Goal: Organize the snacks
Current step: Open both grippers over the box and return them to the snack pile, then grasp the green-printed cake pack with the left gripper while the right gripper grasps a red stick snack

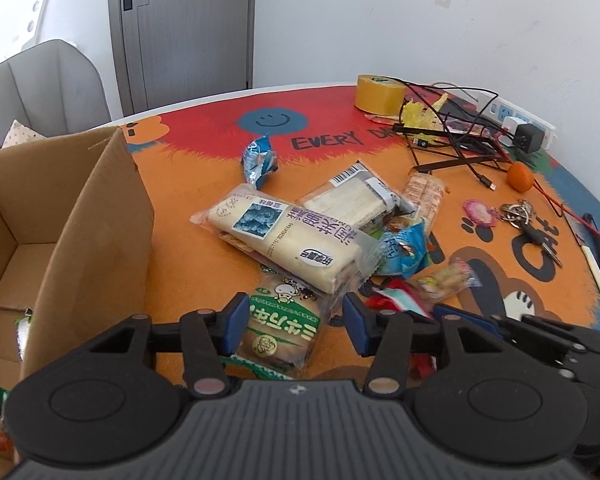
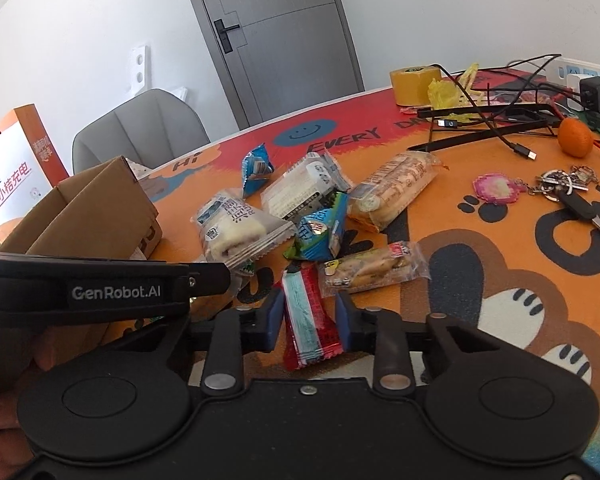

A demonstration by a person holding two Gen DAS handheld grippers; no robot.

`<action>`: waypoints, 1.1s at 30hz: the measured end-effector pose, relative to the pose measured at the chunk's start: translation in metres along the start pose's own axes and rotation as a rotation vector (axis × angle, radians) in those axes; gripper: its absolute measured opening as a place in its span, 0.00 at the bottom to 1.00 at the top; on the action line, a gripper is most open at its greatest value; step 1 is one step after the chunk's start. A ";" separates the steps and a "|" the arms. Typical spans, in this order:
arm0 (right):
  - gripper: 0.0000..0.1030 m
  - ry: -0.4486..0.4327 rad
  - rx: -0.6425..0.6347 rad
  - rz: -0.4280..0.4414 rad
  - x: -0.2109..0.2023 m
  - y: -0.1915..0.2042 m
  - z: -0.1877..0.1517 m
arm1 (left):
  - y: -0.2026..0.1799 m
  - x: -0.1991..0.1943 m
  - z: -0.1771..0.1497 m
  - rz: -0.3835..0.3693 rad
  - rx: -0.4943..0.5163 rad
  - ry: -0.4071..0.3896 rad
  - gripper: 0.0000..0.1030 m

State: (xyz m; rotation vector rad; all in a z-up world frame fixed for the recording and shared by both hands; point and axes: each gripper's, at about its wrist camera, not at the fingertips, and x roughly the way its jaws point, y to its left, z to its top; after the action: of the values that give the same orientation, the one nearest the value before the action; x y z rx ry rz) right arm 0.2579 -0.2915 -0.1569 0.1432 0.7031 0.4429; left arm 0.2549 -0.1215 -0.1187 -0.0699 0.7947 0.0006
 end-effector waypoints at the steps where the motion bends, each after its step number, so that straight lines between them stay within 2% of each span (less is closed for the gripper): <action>1: 0.26 -0.005 0.011 -0.003 -0.002 -0.003 -0.001 | -0.001 0.001 0.000 0.005 0.001 -0.008 0.50; 4: 0.25 -0.017 0.055 -0.020 -0.008 -0.014 -0.003 | -0.002 0.004 -0.002 0.030 0.013 -0.026 0.50; 7: 0.25 -0.025 0.070 -0.041 -0.014 -0.020 -0.005 | 0.000 0.010 -0.003 0.037 0.006 -0.008 0.52; 9: 0.25 -0.032 0.074 -0.054 -0.017 -0.023 -0.007 | 0.001 0.016 -0.005 0.028 -0.004 0.025 0.52; 14: 0.28 -0.034 0.043 -0.076 -0.016 -0.016 -0.008 | -0.002 0.014 -0.013 0.033 0.028 0.020 0.52; 18: 0.31 -0.035 0.025 -0.088 -0.011 -0.011 -0.006 | 0.000 0.011 -0.014 0.032 0.014 0.014 0.46; 20: 0.29 -0.039 0.020 -0.102 -0.010 -0.009 -0.006 | 0.002 0.008 -0.016 0.017 0.002 0.015 0.46; 22: 0.22 -0.040 0.010 -0.125 -0.010 -0.007 -0.007 | 0.003 0.005 -0.017 -0.002 -0.012 0.014 0.46; 26: 0.22 -0.037 0.019 -0.101 -0.016 -0.004 -0.009 | 0.004 -0.005 -0.019 -0.021 -0.021 0.001 0.46; 33: 0.22 -0.087 -0.004 -0.081 -0.032 0.009 -0.007 | 0.005 -0.033 -0.017 -0.043 -0.034 -0.051 0.46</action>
State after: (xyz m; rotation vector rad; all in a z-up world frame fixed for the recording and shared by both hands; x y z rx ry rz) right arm 0.2284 -0.2979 -0.1405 0.1285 0.6201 0.3585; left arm 0.2190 -0.1166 -0.1071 -0.1188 0.7421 -0.0243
